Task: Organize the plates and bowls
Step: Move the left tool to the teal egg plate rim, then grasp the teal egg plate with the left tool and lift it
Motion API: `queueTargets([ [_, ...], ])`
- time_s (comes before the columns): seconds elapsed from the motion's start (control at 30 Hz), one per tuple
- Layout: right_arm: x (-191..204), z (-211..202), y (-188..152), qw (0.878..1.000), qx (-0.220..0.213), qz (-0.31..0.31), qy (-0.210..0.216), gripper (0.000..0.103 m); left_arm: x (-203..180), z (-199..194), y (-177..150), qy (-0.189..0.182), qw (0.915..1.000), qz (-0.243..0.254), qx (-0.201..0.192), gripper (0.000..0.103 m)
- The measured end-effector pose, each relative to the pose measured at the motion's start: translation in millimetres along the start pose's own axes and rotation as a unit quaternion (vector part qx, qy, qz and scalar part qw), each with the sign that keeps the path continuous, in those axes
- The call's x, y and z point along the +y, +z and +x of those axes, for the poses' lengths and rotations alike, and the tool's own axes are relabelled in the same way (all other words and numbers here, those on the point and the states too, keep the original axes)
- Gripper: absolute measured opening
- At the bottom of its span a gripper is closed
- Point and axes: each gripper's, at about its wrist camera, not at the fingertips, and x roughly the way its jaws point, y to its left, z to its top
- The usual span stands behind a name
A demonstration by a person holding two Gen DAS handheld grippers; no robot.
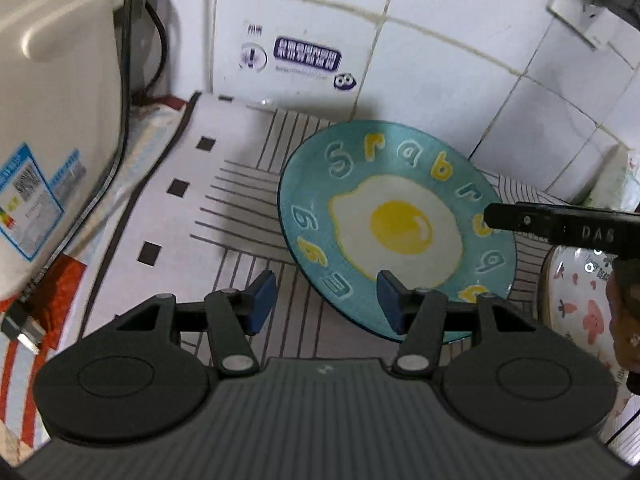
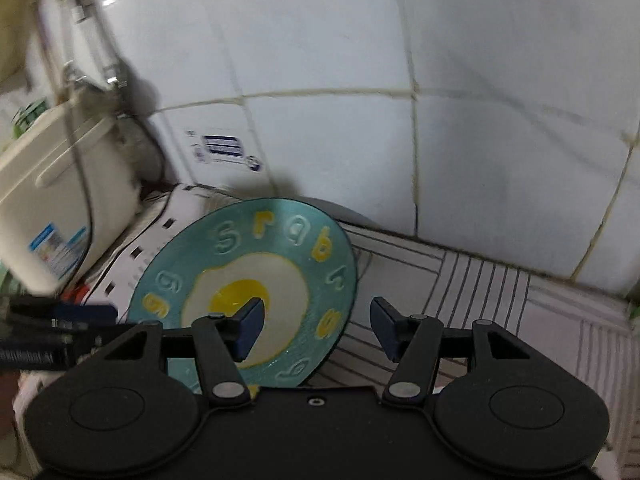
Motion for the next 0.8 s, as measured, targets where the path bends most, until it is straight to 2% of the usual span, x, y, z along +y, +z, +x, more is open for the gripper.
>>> queueTargets([
  [0.17,-11.5,14.5,-2.5,0.999,0.013,0.040,0.014,0.063,2.3,15.1,3.4,-0.004,0.9999,0.007,0.008,0.053],
  [0.23,-12.9,19.7,-3.9,0.999,0.015,0.045,0.022,0.059,1.9,21.6,7.4,-0.005,0.9998,0.014,0.014,0.051],
  [0.27,-13.5,22.8,-4.6,0.998,0.017,0.046,0.029,0.053,2.5,23.3,9.0,-0.003,0.9997,0.017,0.018,0.049],
  [0.37,-15.1,29.8,-6.0,0.998,0.026,0.042,0.050,0.033,7.1,24.6,7.9,-0.008,0.9997,0.011,0.019,0.035],
  [0.47,-18.6,29.6,-9.4,0.997,0.026,0.046,0.052,0.020,5.2,23.2,5.4,-0.022,0.9994,0.025,0.006,0.026],
  [0.53,-19.9,29.5,-9.1,0.997,0.026,0.042,0.051,0.019,3.8,24.6,6.6,-0.018,0.9996,0.022,0.006,0.026],
  [0.67,-22.7,32.6,-6.7,0.997,0.029,0.043,0.056,0.019,12.2,28.9,10.7,-0.028,0.9994,-0.016,0.011,0.025],
  [0.8,-28.3,37.6,-5.3,0.995,0.027,0.062,0.067,0.020,10.6,28.3,6.6,-0.022,0.9996,-0.019,-0.002,0.026],
])
